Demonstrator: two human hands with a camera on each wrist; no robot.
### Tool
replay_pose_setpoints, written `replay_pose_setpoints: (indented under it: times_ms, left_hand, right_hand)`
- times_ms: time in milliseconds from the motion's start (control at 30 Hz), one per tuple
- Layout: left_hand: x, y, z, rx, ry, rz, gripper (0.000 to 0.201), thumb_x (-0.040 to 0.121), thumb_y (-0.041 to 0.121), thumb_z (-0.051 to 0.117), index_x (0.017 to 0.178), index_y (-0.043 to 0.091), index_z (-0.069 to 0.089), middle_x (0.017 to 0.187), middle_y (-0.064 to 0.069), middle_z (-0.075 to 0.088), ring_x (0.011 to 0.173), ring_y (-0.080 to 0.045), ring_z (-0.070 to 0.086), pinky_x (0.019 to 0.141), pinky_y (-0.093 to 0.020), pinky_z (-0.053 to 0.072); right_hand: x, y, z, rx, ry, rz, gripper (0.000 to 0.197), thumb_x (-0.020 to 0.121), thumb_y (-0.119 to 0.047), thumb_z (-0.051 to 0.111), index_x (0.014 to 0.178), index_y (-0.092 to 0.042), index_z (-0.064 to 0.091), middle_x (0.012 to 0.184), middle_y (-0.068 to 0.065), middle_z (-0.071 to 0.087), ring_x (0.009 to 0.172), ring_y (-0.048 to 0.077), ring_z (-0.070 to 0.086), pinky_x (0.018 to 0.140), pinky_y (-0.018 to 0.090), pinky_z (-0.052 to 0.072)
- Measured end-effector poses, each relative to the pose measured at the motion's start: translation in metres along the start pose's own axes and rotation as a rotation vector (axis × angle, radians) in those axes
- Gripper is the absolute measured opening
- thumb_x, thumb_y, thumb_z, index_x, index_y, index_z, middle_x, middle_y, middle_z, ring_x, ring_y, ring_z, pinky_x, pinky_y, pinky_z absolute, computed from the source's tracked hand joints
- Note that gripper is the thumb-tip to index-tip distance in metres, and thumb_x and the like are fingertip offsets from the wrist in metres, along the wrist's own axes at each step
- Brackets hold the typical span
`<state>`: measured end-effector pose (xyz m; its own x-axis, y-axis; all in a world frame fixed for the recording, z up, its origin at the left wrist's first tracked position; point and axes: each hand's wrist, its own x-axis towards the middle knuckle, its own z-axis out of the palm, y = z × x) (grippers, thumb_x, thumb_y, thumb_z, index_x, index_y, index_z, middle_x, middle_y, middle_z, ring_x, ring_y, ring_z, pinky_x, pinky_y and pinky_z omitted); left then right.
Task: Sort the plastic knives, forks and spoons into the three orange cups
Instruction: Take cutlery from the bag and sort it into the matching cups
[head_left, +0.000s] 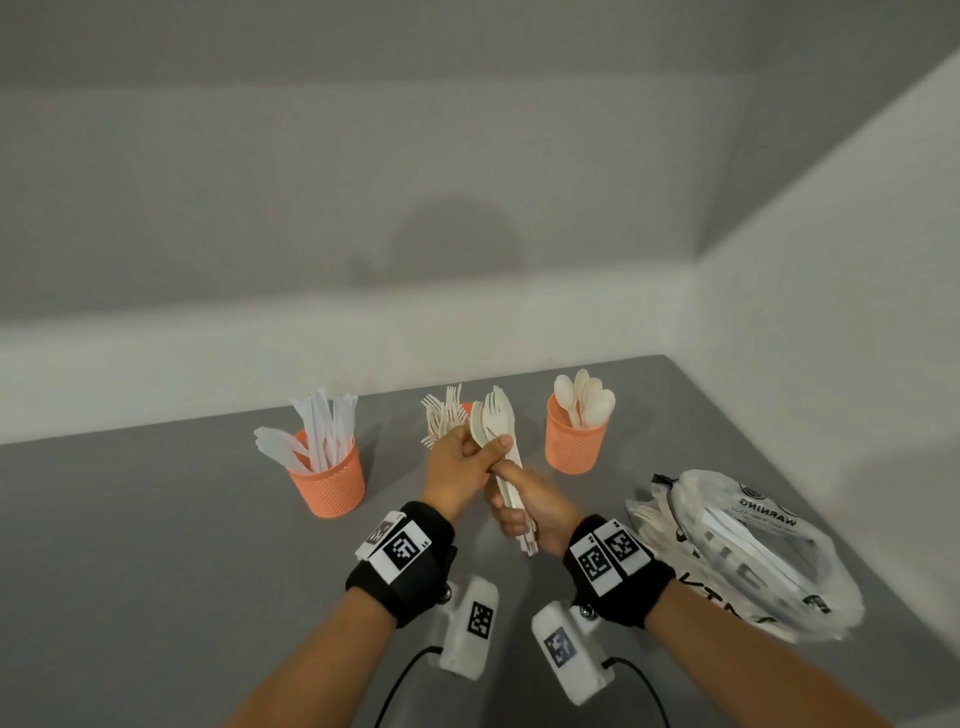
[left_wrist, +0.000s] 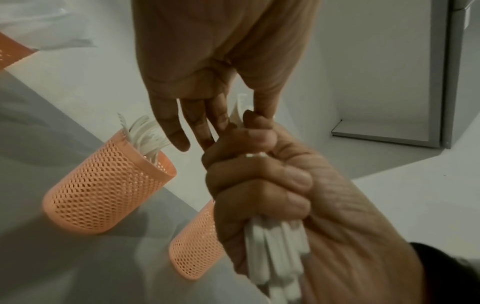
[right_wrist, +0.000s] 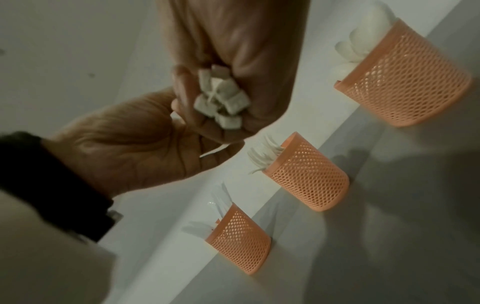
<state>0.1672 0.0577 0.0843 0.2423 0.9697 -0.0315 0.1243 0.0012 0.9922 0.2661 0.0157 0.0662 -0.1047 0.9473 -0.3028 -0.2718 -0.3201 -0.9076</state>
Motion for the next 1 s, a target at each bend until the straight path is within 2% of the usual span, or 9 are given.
replay_pose_setpoints:
  times_ms: [100, 200, 367, 467, 533, 667, 767, 900, 1000]
  left_hand:
    - [0.005, -0.003, 0.001, 0.002, 0.024, -0.022, 0.022, 0.086, 0.021, 0.064, 0.087, 0.0, 0.057, 0.081, -0.022, 0.06, 0.072, -0.031, 0.06, 0.077, -0.046, 0.052]
    - [0.007, -0.006, 0.001, -0.007, 0.011, -0.069, 0.019, 0.091, 0.02, 0.056, 0.082, 0.004, 0.053, 0.074, -0.019, 0.056, 0.054, -0.023, 0.051, 0.062, -0.036, 0.047]
    - [0.003, -0.008, 0.003, -0.04, -0.086, -0.177, 0.034, 0.096, 0.021, 0.042, 0.065, 0.008, 0.048, 0.047, -0.004, 0.045, 0.034, -0.009, 0.042, 0.058, -0.027, 0.042]
    - [0.003, -0.007, 0.003, -0.071, -0.024, -0.167, 0.03, 0.096, 0.015, 0.032, 0.074, 0.005, 0.05, 0.057, -0.01, 0.049, 0.043, -0.013, 0.046, 0.05, -0.023, 0.039]
    - [0.005, -0.006, 0.005, -0.126, 0.063, -0.177, 0.028, 0.095, 0.013, 0.031, 0.077, 0.005, 0.05, 0.059, -0.01, 0.05, 0.047, -0.015, 0.049, 0.047, -0.021, 0.04]
    - [0.011, -0.001, -0.001, -0.266, 0.321, -0.095, 0.031, 0.096, 0.013, 0.033, 0.069, 0.009, 0.05, 0.059, -0.005, 0.054, 0.055, -0.019, 0.055, 0.062, -0.03, 0.047]
    - [0.014, 0.0, -0.01, -0.281, 0.337, -0.019, 0.031, 0.098, 0.013, 0.036, 0.069, 0.012, 0.047, 0.048, 0.003, 0.044, 0.04, -0.008, 0.047, 0.046, -0.023, 0.043]
    - [0.013, -0.007, -0.005, -0.136, 0.172, -0.05, 0.02, 0.087, 0.021, 0.061, 0.09, 0.001, 0.064, 0.074, -0.013, 0.066, 0.065, -0.022, 0.062, 0.059, -0.029, 0.051]
    - [0.007, -0.008, 0.003, -0.197, 0.124, -0.061, 0.023, 0.084, 0.014, 0.066, 0.096, -0.004, 0.063, 0.077, -0.016, 0.065, 0.067, -0.024, 0.062, 0.056, -0.025, 0.054]
  right_hand:
    - [0.001, 0.001, -0.002, 0.026, -0.001, -0.052, 0.034, 0.099, -0.032, 0.04, 0.073, -0.011, 0.049, 0.044, -0.006, 0.047, 0.028, 0.002, 0.033, 0.028, 0.013, 0.025]
    - [0.003, 0.003, -0.005, 0.046, -0.009, -0.054, 0.033, 0.098, -0.034, 0.041, 0.077, -0.01, 0.05, 0.051, -0.004, 0.051, 0.029, 0.002, 0.034, 0.028, 0.013, 0.026]
    - [0.002, 0.002, -0.004, 0.001, -0.012, -0.053, 0.035, 0.099, -0.034, 0.037, 0.082, -0.007, 0.052, 0.053, -0.001, 0.059, 0.028, 0.003, 0.036, 0.029, 0.012, 0.027]
    - [0.001, -0.002, -0.002, -0.056, -0.01, -0.046, 0.038, 0.099, -0.035, 0.036, 0.082, -0.007, 0.057, 0.055, 0.002, 0.064, 0.029, 0.007, 0.043, 0.033, 0.013, 0.033]
    - [0.001, -0.003, -0.001, -0.089, 0.013, -0.05, 0.034, 0.099, -0.033, 0.039, 0.087, -0.009, 0.06, 0.06, 0.004, 0.068, 0.039, 0.011, 0.057, 0.039, 0.019, 0.046]
    - [0.005, 0.003, -0.005, -0.106, 0.103, -0.087, 0.028, 0.098, -0.031, 0.043, 0.092, -0.012, 0.063, 0.075, 0.004, 0.071, 0.067, 0.018, 0.069, 0.055, 0.031, 0.058]
    - [0.008, 0.007, -0.009, -0.217, 0.209, -0.096, 0.031, 0.097, -0.035, 0.044, 0.089, -0.009, 0.057, 0.071, 0.004, 0.061, 0.058, 0.013, 0.056, 0.047, 0.026, 0.052]
    - [0.01, 0.009, -0.006, -0.317, 0.216, -0.141, 0.029, 0.097, -0.034, 0.044, 0.082, -0.012, 0.055, 0.051, -0.003, 0.047, 0.035, 0.006, 0.038, 0.035, 0.018, 0.033]
    - [0.009, 0.004, -0.001, -0.293, 0.196, -0.133, 0.028, 0.098, -0.031, 0.042, 0.074, -0.018, 0.048, 0.04, -0.01, 0.035, 0.03, 0.002, 0.028, 0.033, 0.014, 0.023]
